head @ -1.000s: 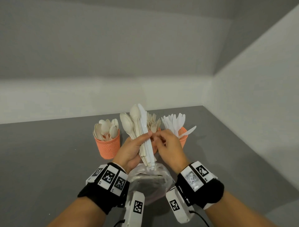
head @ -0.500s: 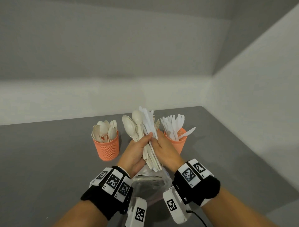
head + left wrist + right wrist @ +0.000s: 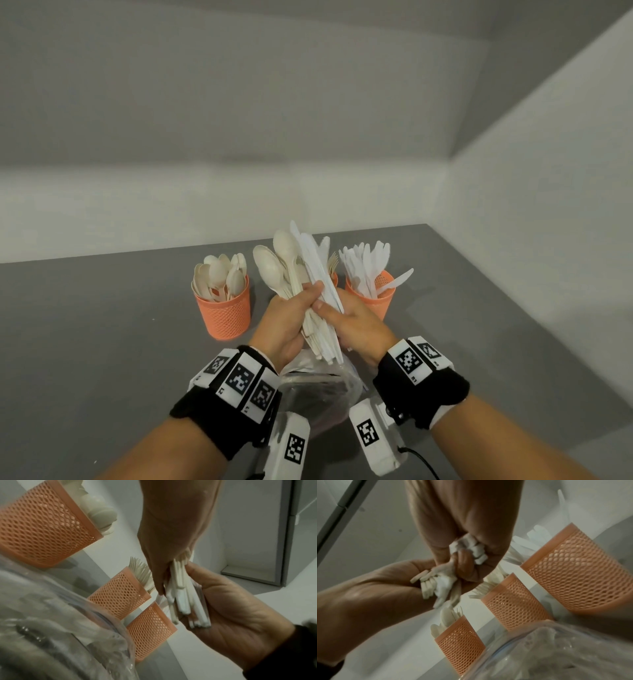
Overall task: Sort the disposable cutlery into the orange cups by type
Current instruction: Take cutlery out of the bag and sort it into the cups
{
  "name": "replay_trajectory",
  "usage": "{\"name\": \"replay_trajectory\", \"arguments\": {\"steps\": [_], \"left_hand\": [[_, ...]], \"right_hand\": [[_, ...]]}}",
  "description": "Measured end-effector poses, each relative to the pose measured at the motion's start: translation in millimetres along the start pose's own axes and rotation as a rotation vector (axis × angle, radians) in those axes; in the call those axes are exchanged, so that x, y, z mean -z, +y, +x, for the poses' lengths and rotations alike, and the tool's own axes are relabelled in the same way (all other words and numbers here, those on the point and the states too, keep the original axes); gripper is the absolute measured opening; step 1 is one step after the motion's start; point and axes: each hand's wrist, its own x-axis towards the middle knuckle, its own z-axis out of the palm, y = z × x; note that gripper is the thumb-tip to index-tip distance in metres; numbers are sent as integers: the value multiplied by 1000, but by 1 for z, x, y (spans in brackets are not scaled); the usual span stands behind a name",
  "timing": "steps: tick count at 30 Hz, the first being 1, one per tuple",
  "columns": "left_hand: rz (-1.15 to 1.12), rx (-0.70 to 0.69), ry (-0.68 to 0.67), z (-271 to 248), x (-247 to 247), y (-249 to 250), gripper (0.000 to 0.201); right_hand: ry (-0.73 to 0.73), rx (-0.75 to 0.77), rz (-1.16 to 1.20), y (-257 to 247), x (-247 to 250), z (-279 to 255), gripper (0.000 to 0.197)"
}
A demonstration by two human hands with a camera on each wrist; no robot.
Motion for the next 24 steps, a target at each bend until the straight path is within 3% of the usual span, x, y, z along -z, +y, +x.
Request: {"name": "replay_trajectory", "arguments": {"steps": [3, 9, 11, 13, 16, 19, 21, 24], "left_hand": [[6, -56, -26, 0, 0, 0, 23], [2, -108, 25, 7, 2, 7, 11], [25, -108, 25, 10, 6, 10, 15], [36, -100, 9, 10, 10, 12, 22], [11, -64, -56, 6, 13, 13, 26], [116, -64, -150, -2, 11, 16, 34], [142, -71, -215, -7, 11, 18, 44], [158, -42, -236, -5, 17, 20, 25]], "right_hand": [[10, -8, 58, -4, 5, -3, 32], [165, -10, 131, 2, 17, -1, 25], [243, 16, 270, -8, 32, 1, 12], [353, 72, 332, -24, 54, 5, 13], [540, 191, 136, -33, 88, 20, 13], [618, 241, 22, -29, 97, 39, 13], [635, 200, -17, -20, 93, 51, 13], [578, 59, -45, 5, 81, 64, 20]]}}
